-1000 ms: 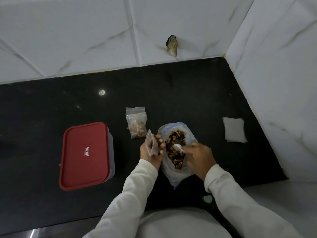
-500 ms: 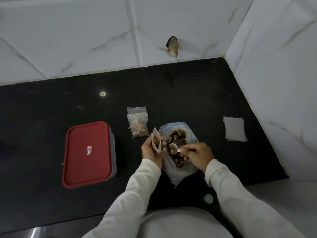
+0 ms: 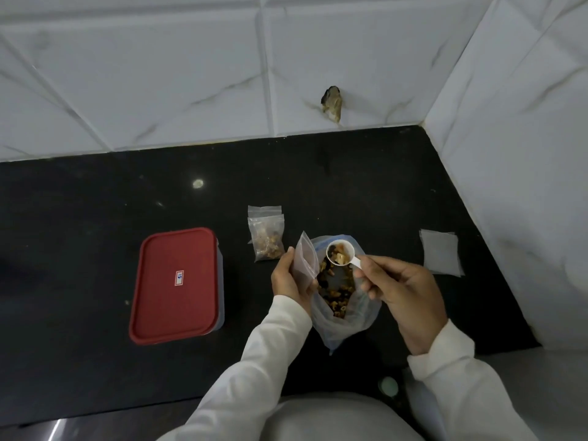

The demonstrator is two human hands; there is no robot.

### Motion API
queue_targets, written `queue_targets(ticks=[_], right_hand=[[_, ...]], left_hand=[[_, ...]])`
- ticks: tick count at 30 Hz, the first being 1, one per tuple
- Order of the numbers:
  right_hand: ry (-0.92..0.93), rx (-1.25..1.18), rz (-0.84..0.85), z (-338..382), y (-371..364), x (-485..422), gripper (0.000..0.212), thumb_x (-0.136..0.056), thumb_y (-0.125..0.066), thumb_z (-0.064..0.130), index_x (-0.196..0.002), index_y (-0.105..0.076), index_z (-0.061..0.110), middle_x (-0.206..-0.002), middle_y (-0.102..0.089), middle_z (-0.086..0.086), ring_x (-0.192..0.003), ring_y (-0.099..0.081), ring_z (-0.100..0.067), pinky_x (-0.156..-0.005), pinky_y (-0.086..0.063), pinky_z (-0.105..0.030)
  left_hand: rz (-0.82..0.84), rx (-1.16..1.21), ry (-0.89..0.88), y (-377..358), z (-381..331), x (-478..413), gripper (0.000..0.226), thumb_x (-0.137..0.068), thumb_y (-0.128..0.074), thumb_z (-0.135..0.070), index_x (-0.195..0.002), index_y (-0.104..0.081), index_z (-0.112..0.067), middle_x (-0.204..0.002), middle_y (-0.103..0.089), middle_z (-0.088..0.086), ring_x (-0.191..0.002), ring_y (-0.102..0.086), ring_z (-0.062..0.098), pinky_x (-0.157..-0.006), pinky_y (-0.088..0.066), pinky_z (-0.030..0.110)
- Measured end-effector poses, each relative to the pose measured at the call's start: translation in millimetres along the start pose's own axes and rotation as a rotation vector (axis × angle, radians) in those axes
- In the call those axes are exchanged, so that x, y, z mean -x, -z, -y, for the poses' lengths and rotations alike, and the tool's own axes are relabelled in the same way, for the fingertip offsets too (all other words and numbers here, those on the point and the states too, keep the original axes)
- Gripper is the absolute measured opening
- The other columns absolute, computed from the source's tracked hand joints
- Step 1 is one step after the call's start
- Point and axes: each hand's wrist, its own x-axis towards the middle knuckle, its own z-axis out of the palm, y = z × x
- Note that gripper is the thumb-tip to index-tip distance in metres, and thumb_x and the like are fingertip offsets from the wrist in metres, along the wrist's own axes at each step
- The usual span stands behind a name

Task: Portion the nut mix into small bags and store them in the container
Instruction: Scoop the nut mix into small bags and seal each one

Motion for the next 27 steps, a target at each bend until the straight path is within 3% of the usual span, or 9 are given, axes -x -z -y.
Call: queue_targets(ticks=[4,9,14,19,27], right_hand=[[0.042,0.024,0.011,8,-14,0,0.014,-0.091,-0.062,0.013,-0.093,-0.076,0.014,-0.079,-0.073,-0.008,-0.067,-0.063,-0.012,-0.062,-0.051,-0.021],[0.077,0.117,0.006,8,-20,-4,0.013,-0.091,-0.063,0.017,-0.089,-0.076,0.019,-0.078,-0.073,-0.006,-0.069,-0.064,-0.017,-0.064,-0.052,-0.023],[0.14,0.246,0.012,4,-21,-6,0.012,-0.091,-0.064,0.019,-0.093,-0.075,0.019,-0.078,-0.073,-0.001,-0.071,-0.067,-0.019,-0.067,-0.053,-0.023],[0.251,0.391,-0.002,1,-21,-6,0.013,-0.09,-0.063,0.025,-0.096,-0.074,0.02,-0.075,-0.072,0.003,-0.066,-0.067,-0.012,-0.066,-0.056,-0.026],[0.401,0.499,-0.026,2,-24,-9,0.012,-0.091,-0.064,0.02,-0.097,-0.074,0.016,-0.069,-0.07,0.005,-0.064,-0.067,-0.005,-0.061,-0.055,-0.018]], left_hand=[[0.003,-0.049,-0.014,-2,-1,4,0.032,-0.09,-0.061,-0.039,-0.116,-0.063,-0.02,-0.119,-0.063,0.011,-0.1,-0.06,0.025,-0.054,-0.046,0.025],[0.018,-0.069,-0.026,1,-2,5,0.025,-0.09,-0.062,-0.038,-0.108,-0.065,-0.021,-0.118,-0.063,0.012,-0.1,-0.06,0.025,-0.052,-0.047,0.024],[0.007,-0.071,-0.013,1,-7,5,0.021,-0.089,-0.063,-0.039,-0.106,-0.065,-0.027,-0.118,-0.062,0.008,-0.107,-0.057,0.027,-0.067,-0.05,0.031],[0.005,0.005,0.012,2,-6,3,0.038,-0.086,-0.067,-0.038,-0.121,-0.064,-0.024,-0.123,-0.062,0.007,-0.107,-0.06,0.026,-0.049,-0.05,0.022],[0.057,0.062,0.055,3,-6,-1,0.044,-0.083,-0.069,-0.036,-0.125,-0.064,-0.022,-0.126,-0.062,0.011,-0.103,-0.062,0.026,-0.044,-0.049,0.02]])
